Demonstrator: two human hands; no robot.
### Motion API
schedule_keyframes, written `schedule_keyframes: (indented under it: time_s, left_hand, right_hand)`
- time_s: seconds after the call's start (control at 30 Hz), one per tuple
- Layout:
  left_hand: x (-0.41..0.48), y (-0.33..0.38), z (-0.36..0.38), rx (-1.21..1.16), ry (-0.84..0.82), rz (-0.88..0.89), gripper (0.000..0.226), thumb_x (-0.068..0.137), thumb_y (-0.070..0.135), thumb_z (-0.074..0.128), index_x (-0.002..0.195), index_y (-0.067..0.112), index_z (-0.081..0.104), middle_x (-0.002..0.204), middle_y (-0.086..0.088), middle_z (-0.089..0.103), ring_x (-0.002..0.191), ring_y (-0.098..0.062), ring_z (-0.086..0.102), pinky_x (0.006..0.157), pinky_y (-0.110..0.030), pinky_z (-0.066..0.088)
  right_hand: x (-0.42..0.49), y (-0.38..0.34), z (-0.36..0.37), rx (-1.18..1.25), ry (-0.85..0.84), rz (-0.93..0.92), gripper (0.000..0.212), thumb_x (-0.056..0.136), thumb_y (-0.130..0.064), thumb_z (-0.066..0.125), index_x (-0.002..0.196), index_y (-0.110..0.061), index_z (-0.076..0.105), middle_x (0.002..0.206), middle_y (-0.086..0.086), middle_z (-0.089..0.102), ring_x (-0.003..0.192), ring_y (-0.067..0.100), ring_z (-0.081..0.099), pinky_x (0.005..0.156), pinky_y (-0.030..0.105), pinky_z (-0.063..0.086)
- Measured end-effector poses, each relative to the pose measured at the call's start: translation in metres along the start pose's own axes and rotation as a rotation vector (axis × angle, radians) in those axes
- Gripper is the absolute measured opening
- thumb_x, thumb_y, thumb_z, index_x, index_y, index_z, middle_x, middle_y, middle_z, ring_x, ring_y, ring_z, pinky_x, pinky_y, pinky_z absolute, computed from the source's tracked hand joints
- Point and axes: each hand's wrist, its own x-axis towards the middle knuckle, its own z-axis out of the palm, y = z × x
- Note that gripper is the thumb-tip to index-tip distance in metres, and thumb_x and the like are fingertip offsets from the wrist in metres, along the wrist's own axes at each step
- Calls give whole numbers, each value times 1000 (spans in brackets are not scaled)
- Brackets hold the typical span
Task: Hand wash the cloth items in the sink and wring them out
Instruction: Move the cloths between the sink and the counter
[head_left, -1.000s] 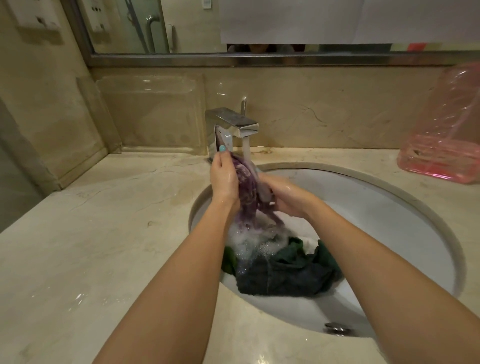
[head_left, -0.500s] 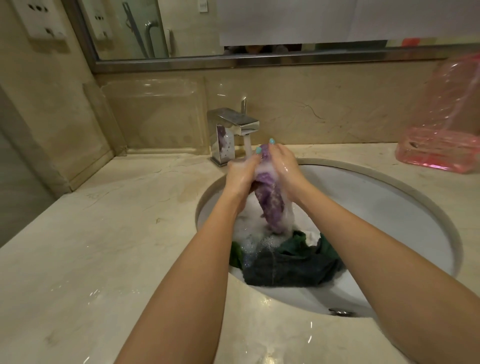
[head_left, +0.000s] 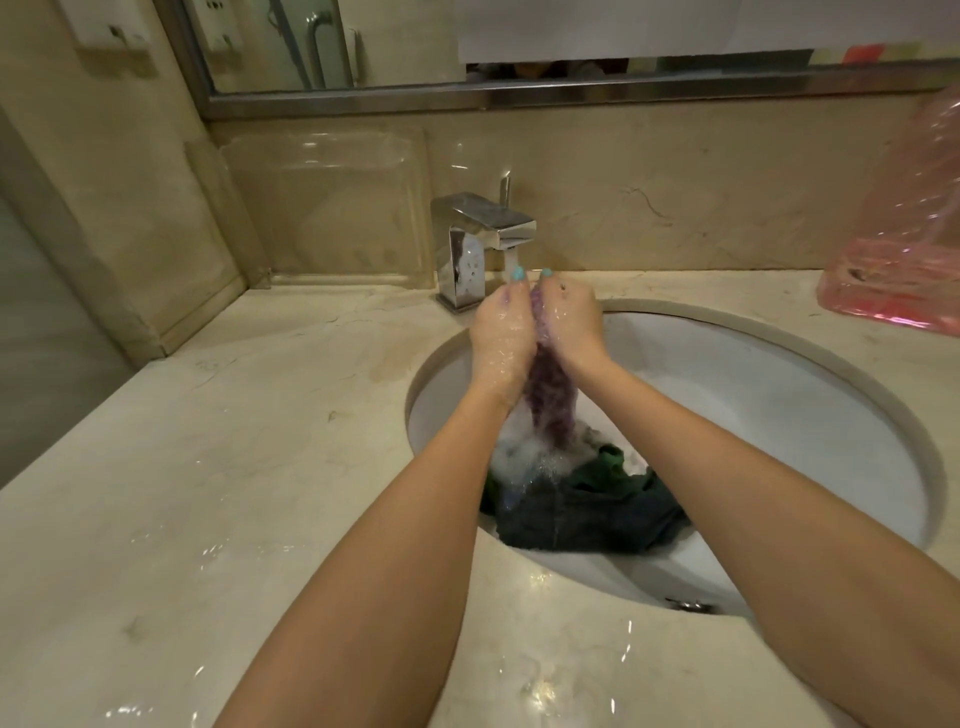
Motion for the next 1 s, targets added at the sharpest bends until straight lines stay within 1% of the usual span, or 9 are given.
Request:
schedule_keyframes:
  time_s: [0.1, 0.27, 0.37, 0.5, 0.6, 0.7, 0.8, 0.9, 1.0]
  left_hand:
    - [5, -2, -9, -53, 27, -83, 37, 104, 33, 36, 86, 17, 64, 95, -10, 71, 94, -28, 66, 90, -42, 53]
    - [17, -9, -20, -104, 52, -179, 34, 97, 34, 41, 81, 15, 65, 88, -15, 69, 96, -36, 67, 93, -49, 53]
    - [9, 2, -11, -76, -46, -126, 39, 103, 35, 39, 82, 18, 67, 85, -8, 71, 88, -26, 69, 88, -38, 56]
    - [9, 1, -8, -84, -66, -86, 36, 101, 36, 43, 88, 12, 66, 95, -13, 73, 94, -28, 69, 94, -46, 53]
    - [11, -2, -19, -71, -117, -79, 22, 102, 32, 47, 92, 15, 56, 89, -3, 67, 83, -16, 66, 76, -32, 56]
    - [9, -7, -28, 41, -249, -107, 17, 97, 34, 57, 99, 18, 54, 93, -1, 67, 81, -11, 66, 69, -23, 58]
    - [9, -8, -31, 141, -385, -176, 45, 88, 52, 64, 111, 14, 58, 98, -4, 71, 81, -15, 72, 67, -23, 58]
    - [12, -9, -32, 109, -350, -172, 30, 93, 46, 60, 100, 18, 64, 89, -2, 72, 74, -13, 69, 55, -20, 52]
    - [18, -8, -30, -2, -200, -159, 41, 95, 42, 59, 123, 13, 56, 109, -9, 70, 95, -20, 68, 77, -32, 57]
  right_hand:
    - [-16, -5, 5, 140, -4, -73, 43, 98, -11, 45, 57, -22, 51, 57, -9, 51, 49, -4, 46, 51, 13, 33]
    - [-23, -13, 11, 207, -77, -65, 43, 93, -8, 46, 51, -18, 48, 51, -6, 48, 51, 6, 42, 56, 26, 38]
    - [-4, -5, 4, 137, -24, 18, 42, 99, -16, 42, 60, -8, 55, 63, 6, 57, 64, 17, 49, 63, 32, 39]
    - [5, 4, -7, -13, 8, 80, 44, 104, -24, 36, 64, -12, 48, 65, -1, 50, 61, 15, 42, 61, 30, 24]
    - [8, 14, -9, 51, -2, 65, 34, 104, -34, 39, 86, -11, 56, 81, -1, 56, 74, 12, 51, 68, 25, 32]
    - [6, 18, -18, 122, -40, -40, 28, 103, -28, 44, 78, -17, 51, 74, -7, 51, 68, 3, 48, 62, 16, 37]
    - [6, 16, -19, 166, -101, -50, 20, 101, -24, 49, 88, -12, 57, 78, -6, 58, 73, 1, 54, 65, 9, 42]
    - [7, 13, -18, 260, -218, 87, 30, 100, -38, 48, 97, -11, 61, 93, 1, 67, 89, 12, 64, 86, 27, 51]
    - [3, 11, -33, 422, -532, 237, 41, 97, -49, 44, 111, -15, 62, 105, 7, 71, 101, 20, 68, 90, 33, 54]
